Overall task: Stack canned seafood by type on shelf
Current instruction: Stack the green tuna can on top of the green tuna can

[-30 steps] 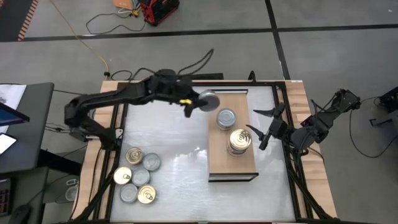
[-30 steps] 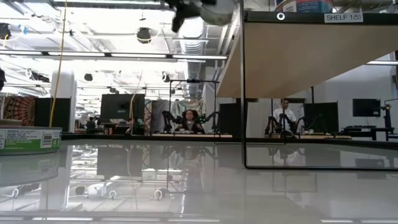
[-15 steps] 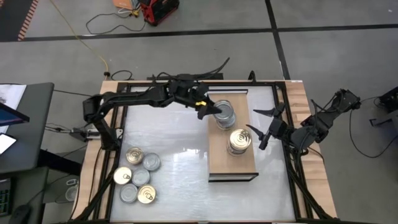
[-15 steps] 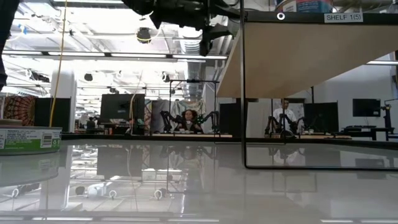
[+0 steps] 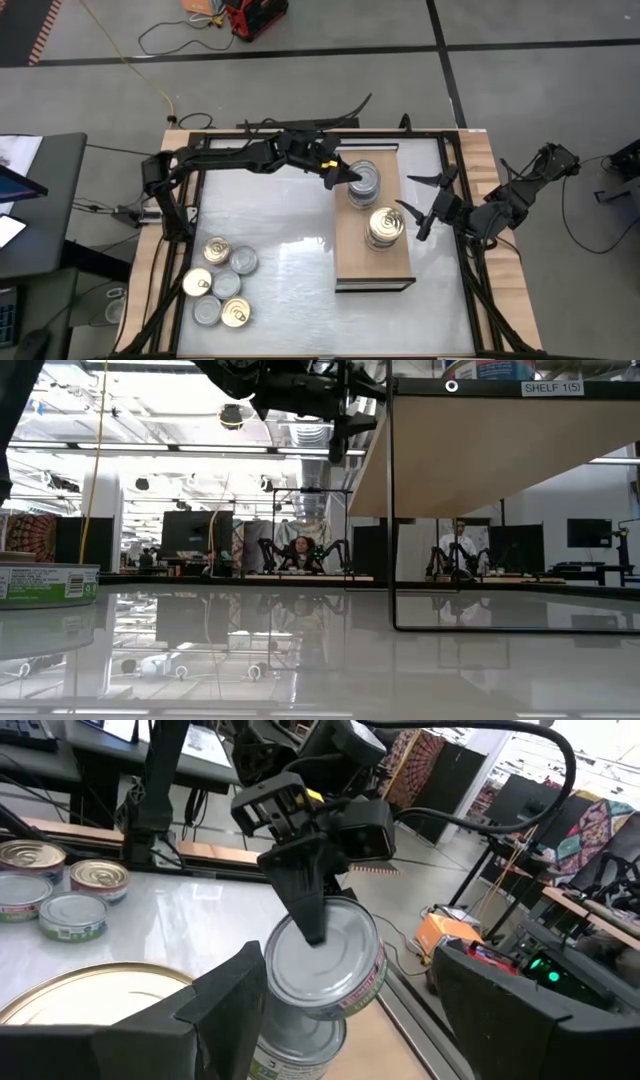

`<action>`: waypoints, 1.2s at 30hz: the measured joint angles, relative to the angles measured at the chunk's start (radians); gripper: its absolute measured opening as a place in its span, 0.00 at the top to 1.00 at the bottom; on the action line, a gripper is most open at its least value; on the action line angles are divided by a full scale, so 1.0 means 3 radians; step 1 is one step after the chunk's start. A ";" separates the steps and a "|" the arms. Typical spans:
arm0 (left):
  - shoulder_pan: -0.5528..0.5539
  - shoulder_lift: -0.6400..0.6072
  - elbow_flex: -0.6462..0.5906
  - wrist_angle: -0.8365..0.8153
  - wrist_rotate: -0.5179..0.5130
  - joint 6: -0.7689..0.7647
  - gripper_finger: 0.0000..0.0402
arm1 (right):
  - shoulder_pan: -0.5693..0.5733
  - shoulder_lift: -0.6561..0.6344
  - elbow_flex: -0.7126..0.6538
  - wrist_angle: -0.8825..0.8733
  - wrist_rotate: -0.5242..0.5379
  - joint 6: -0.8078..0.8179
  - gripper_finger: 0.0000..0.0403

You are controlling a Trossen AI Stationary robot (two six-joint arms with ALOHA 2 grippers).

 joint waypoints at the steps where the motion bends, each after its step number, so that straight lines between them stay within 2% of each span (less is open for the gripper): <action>1: -0.0009 0.0000 0.0000 -0.0001 0.0003 -0.0029 0.66 | 0.0000 0.0000 0.0000 0.0009 0.0000 -0.0010 0.23; 22: -0.0164 -0.0006 0.0001 -0.0216 -0.0278 0.0037 0.65 | 0.0000 0.0000 0.0001 0.0086 -0.0001 -0.0116 0.23; 29: -0.0169 -0.0006 0.0001 -0.0192 -0.0352 0.0092 0.57 | -0.0001 0.0000 0.0001 0.0158 -0.0001 -0.0155 0.23; 36: -0.0156 -0.0006 0.0001 -0.0185 -0.0394 0.0282 0.43 | 0.0000 0.0001 0.0001 0.0156 -0.0003 -0.0156 0.23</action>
